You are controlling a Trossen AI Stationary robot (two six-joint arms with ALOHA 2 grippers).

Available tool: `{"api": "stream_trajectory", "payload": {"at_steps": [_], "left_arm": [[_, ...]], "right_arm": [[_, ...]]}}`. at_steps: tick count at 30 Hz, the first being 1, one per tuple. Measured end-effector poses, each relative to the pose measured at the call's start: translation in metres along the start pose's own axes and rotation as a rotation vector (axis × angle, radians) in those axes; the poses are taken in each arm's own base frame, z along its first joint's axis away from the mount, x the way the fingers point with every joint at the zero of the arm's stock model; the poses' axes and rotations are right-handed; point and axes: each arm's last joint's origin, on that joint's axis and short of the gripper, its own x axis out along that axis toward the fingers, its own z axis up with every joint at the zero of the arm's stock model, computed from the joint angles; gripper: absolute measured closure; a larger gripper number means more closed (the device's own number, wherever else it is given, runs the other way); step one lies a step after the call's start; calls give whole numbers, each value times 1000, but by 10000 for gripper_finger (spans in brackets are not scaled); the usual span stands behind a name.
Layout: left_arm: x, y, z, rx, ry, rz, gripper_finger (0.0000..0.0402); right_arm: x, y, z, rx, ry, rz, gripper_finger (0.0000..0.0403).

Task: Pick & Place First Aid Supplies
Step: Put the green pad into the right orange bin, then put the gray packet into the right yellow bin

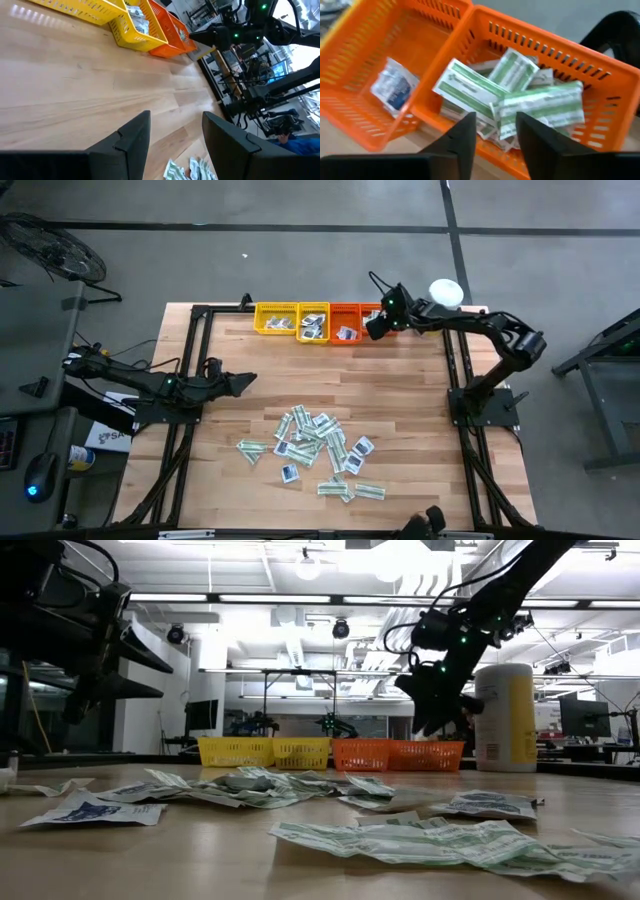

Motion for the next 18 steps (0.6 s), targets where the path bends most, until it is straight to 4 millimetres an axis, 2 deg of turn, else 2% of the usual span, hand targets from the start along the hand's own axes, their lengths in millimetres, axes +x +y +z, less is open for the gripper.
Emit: {"api": "stream_trajectory", "payload": {"at_steps": [4, 8, 13, 18], "left_arm": [[0, 0, 0, 1, -1, 0, 223], [0, 0, 0, 0, 3, -1, 223], [0, 0, -1, -2, 19, -8, 223], [0, 0, -1, -2, 23, -10, 223]], "right_arm": [[-1, -2, 2, 11, -3, 37, 231], [-8, 0, 8, 3, -47, 87, 214], [-31, 11, 11, -110, -90, 205, 215], [-57, 30, 0, -244, -47, 341, 220]]}}
